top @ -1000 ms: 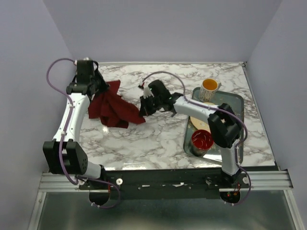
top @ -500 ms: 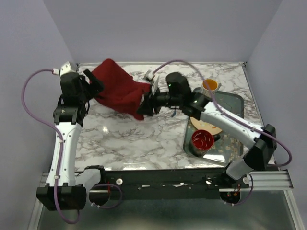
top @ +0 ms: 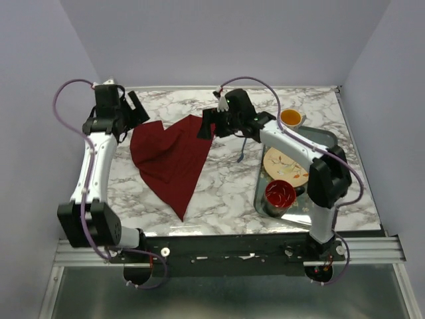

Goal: Fold the napkin, place the utensils inside, and roll it up
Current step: Flatten the napkin out

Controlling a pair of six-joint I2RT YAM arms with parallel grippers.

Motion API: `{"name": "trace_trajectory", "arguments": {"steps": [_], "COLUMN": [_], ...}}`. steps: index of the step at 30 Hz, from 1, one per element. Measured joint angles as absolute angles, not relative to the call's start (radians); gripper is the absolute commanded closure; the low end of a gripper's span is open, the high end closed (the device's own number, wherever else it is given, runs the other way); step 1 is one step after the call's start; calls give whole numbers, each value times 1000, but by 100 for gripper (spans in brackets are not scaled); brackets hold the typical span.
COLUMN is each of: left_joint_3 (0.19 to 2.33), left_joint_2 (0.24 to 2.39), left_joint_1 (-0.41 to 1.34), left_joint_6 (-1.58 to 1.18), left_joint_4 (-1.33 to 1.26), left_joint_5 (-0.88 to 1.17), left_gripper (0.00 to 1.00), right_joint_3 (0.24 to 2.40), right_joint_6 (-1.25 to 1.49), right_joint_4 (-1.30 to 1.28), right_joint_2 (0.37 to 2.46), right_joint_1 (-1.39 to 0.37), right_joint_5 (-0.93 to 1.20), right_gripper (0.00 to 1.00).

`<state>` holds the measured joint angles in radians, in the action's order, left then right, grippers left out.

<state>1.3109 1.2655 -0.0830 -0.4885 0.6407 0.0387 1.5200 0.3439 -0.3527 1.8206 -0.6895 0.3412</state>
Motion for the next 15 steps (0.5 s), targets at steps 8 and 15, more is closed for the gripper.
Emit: {"name": "trace_trajectory", "arguments": {"steps": [8, 15], "left_joint_3": [1404, 1203], "left_joint_2": [1709, 1602], "left_joint_1": [125, 402], "left_joint_6": [-454, -456], "left_joint_4": [623, 626], "left_joint_5": [57, -132], "left_gripper": [38, 25], "right_joint_3": [1825, 1938], "right_joint_6": [445, 404], "right_joint_4": [-371, -409], "right_joint_2": [2146, 2281], "right_joint_1": [-633, -614], "right_joint_5": [149, 56], "right_gripper": [22, 22]}}
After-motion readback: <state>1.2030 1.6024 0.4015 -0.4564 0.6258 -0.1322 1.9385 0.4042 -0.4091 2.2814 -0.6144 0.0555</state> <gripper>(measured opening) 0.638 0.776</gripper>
